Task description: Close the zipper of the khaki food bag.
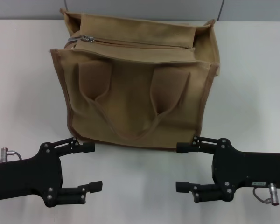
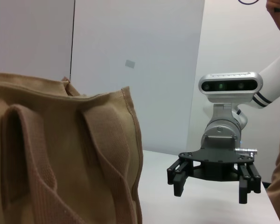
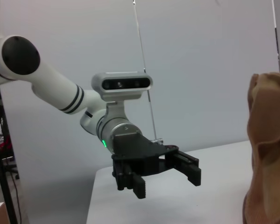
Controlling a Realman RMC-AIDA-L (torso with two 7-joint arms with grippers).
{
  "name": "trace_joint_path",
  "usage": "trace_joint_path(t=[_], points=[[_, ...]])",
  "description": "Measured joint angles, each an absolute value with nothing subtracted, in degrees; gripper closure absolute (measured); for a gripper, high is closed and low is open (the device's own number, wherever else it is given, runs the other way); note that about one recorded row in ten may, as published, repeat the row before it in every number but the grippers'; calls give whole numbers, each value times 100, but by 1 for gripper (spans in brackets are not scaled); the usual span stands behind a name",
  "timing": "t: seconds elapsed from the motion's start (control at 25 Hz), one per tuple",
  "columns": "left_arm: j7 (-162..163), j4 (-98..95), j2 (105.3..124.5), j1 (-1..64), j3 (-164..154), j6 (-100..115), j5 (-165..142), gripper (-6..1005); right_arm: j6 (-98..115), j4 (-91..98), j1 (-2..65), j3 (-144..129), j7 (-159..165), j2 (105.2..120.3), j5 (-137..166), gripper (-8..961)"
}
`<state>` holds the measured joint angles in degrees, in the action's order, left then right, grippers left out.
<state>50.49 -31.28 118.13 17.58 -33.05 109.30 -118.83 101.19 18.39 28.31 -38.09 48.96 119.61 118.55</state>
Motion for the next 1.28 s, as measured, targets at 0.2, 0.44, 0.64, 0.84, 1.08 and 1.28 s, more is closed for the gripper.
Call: trace_joint_path(t=[0.2,0.44,0.64,0.84,1.08,1.28], points=[[4964,-3108,11816,1758,-3304,10906,-11880,165,9955,1678,2913,-3811,4886,11962,11850,137],[4964,-3124,11828,1758,-3279,10869,-11867,166,9884,1621,2950,-3813,4874,11962,11848,137],[4957,-3074,11843,1768,-2600,10772,-11812,166,9879,1574,2959,-3765,4829,11962,11847,138],[4632,-2856,11856,1691,-1412,10655,-11501,167,9846,1320,3027,-3739,4525,11962,11831,138],[4412,-2673,11844,1771,-532,9978,-11019,167,9687,1023,3181,-3740,4301,11972,11775,138],[4373,-2261,11861,2070,-583,9001,-10804,168,9533,789,3277,-3744,4101,11980,11768,138]])
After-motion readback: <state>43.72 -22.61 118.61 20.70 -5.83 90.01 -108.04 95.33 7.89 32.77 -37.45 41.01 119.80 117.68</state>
